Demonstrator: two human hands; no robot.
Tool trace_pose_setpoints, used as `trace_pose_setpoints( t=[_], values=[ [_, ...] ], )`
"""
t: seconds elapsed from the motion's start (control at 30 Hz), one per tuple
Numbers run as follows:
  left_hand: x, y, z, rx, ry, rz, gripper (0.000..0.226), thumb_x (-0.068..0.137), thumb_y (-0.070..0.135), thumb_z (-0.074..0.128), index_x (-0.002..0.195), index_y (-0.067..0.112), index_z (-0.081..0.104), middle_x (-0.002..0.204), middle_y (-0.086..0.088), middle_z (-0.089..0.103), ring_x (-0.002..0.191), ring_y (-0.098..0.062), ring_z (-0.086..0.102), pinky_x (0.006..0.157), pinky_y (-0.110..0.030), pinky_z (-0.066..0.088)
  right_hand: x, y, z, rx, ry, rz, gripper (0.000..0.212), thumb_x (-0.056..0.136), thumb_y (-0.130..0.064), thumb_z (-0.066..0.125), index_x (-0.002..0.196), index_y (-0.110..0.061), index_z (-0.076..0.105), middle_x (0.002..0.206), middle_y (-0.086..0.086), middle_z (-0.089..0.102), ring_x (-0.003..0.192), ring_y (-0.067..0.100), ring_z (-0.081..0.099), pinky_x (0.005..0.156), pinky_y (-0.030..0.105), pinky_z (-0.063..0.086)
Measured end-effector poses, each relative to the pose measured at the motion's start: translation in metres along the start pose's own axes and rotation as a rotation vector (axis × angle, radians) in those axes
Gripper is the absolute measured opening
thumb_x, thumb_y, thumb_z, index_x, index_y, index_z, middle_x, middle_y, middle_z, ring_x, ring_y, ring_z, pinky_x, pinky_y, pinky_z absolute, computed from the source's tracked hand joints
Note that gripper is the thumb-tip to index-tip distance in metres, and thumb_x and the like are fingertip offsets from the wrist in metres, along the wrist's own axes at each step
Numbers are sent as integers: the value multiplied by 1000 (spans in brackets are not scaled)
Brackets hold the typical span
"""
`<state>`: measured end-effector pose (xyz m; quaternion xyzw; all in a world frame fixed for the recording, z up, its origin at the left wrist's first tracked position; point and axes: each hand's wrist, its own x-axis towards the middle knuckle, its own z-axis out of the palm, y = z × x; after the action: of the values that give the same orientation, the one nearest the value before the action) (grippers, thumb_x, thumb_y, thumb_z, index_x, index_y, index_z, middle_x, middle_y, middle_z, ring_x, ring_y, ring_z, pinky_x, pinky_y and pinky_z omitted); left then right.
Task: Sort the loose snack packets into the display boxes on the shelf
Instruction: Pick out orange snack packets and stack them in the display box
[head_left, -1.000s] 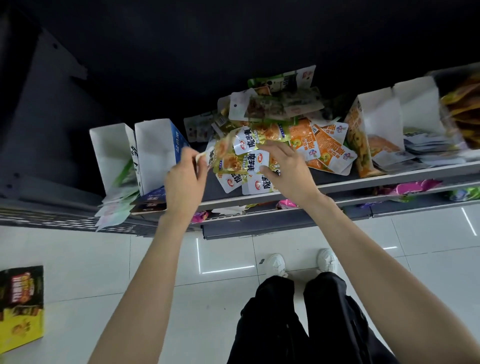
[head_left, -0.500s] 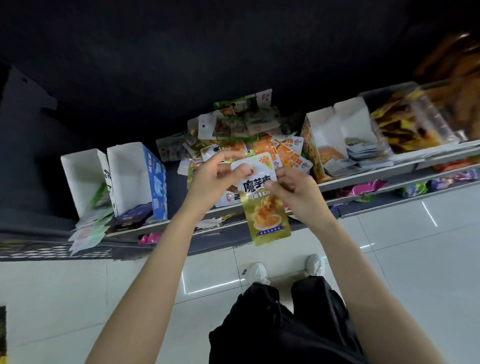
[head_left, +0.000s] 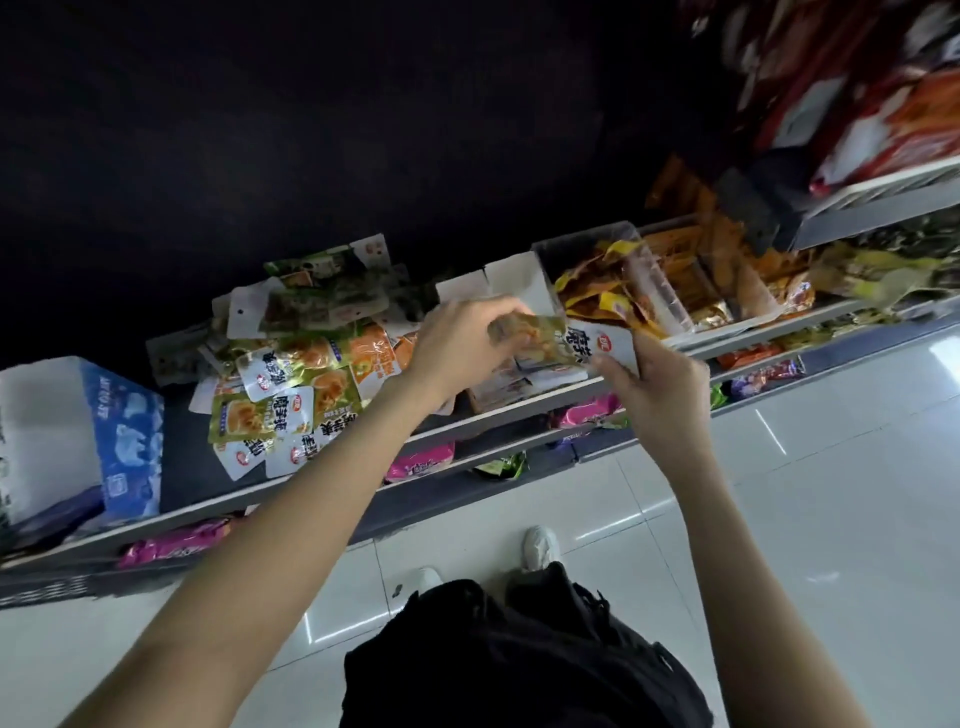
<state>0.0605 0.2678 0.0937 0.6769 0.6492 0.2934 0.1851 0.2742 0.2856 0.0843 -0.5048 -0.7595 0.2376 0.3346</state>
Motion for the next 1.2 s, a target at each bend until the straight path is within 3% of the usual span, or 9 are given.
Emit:
trace_pose_setpoints(
  t=[0.1, 0.2, 0.37, 0.47, 0.6, 0.8, 0.97, 1.1, 1.2],
  values=[
    [35, -9, 38, -22, 136, -192, 46, 85, 26, 67, 128, 20, 53, 128, 4, 57, 119, -13, 51, 99, -28, 38, 32, 5, -3, -99, 219, -86, 36, 85, -18, 68, 62, -18, 40, 48, -15, 23, 45, 13, 20, 42, 13, 16],
    [45, -32, 73, -196, 111, -551, 61, 88, 29, 62, 141, 13, 37, 142, -4, 45, 128, -19, 45, 107, -37, 37, 57, 18, 16, -140, 228, -188, 27, 81, -11, 70, 60, -11, 53, 51, -12, 37, 49, 6, 25, 46, 6, 16],
    [35, -34, 102, -488, 132, -696, 55, 91, 10, 55, 142, 10, 34, 135, -2, 50, 117, -18, 54, 101, -31, 41, 81, 42, 60, -499, -94, -420, 22, 66, 1, 71, 76, -19, 71, 65, -3, 65, 42, 18, 54, 40, 18, 32],
    [33, -32, 104, -511, 146, -688, 51, 90, -2, 50, 138, 9, 39, 124, 2, 53, 108, -14, 55, 90, -19, 39, 93, 45, 77, -773, -312, -586, 27, 58, -4, 72, 77, -23, 73, 66, -3, 67, 65, 20, 62, 66, 28, 44],
    [27, -34, 101, -395, 98, -617, 52, 91, -3, 50, 139, 13, 40, 135, -5, 52, 120, -19, 52, 89, -11, 34, 95, 52, 85, -976, -568, -694, 21, 85, -23, 53, 95, -22, 71, 86, -4, 69, 104, 21, 51, 92, 39, 34],
    [8, -36, 84, -196, 30, -521, 49, 95, 10, 50, 142, 16, 38, 142, -5, 46, 128, -19, 44, 102, -25, 34, 93, 61, 86, -847, -549, -674, 34, 89, -25, 39, 110, -16, 65, 105, 3, 68, 109, 26, 49, 87, 42, 25],
    [-59, -60, 49, -104, 485, -407, 17, 87, 13, 60, 104, 12, 61, 95, 6, 66, 86, -7, 61, 77, -26, 52, 72, 23, 85, -422, -353, -655, 43, 85, -22, 32, 103, -12, 70, 94, 7, 71, 99, 30, 58, 81, 41, 42],
    [-131, -115, 20, 1, 650, -605, 10, 86, 19, 63, 94, 14, 60, 85, 7, 64, 79, -11, 62, 70, -24, 48, 29, -24, 126, -149, -456, -619, 30, 84, -10, 46, 101, -10, 70, 88, 7, 71, 86, 27, 63, 77, 37, 50],
    [-166, -172, 2, 45, 511, -832, 31, 88, 28, 63, 113, 12, 56, 108, -1, 65, 101, -19, 61, 79, -28, 46, 2, -47, 180, -136, -633, -515, 27, 89, -8, 50, 110, -12, 67, 99, 8, 70, 90, 27, 64, 74, 37, 55]
  ],
)
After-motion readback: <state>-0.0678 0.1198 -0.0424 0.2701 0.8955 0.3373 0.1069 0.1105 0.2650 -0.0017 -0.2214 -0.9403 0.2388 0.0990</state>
